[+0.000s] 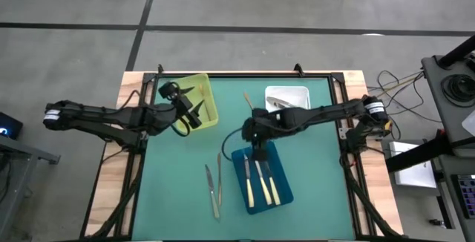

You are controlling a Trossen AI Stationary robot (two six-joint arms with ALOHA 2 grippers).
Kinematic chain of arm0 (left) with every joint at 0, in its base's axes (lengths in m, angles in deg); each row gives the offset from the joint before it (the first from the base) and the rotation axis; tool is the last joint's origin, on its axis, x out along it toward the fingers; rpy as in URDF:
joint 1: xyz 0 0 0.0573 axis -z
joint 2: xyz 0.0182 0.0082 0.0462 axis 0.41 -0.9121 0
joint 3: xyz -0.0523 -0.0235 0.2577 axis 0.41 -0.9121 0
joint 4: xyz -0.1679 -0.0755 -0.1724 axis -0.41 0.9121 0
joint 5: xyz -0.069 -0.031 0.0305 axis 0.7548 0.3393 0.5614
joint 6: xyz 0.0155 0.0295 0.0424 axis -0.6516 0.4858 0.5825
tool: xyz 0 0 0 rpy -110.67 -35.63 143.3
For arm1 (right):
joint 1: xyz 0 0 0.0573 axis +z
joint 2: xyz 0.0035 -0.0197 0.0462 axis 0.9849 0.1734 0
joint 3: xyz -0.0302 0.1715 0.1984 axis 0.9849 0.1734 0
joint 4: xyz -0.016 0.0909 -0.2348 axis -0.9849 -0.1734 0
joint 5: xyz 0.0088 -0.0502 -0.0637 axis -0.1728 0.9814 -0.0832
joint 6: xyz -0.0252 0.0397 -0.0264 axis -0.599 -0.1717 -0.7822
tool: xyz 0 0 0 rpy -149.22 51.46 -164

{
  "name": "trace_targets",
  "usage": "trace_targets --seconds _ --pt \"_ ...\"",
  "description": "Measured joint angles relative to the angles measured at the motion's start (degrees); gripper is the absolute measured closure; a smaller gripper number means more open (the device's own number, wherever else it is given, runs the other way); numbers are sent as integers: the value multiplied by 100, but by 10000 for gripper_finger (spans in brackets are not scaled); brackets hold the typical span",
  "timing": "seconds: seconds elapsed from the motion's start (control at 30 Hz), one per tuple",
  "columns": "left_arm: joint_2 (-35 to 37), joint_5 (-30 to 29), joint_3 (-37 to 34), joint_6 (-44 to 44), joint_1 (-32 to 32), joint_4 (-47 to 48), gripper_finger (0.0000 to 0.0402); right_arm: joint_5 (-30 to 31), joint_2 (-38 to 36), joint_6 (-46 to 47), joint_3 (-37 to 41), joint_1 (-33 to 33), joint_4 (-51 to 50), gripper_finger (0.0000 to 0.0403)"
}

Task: Sort silverware by color (type)
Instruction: Put the green knife into the white bin

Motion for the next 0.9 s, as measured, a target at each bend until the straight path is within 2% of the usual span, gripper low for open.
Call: trace_targets --seconds 0.3,0.47,0.63,0.77,0.9 --pt "-163 -1 0 -115 0 -79 142 -36 -401 -1114 293 -890 373 360" --pt "-121 -339 0 -97 -26 -129 142 -263 -576 -1393 613 -1625 423 360" --pt "-72 -499 0 -5 -88 -127 142 -1128 -719 -1256 1087 -2384 748 360" --pt "-53 -496 0 183 -101 -143 142 -1260 -824 -1080 1581 -2775 1035 360" --pt "-12 -318 91 168 -101 -196 142 -1263 -1057 -946 1987 -2877 1338 360"
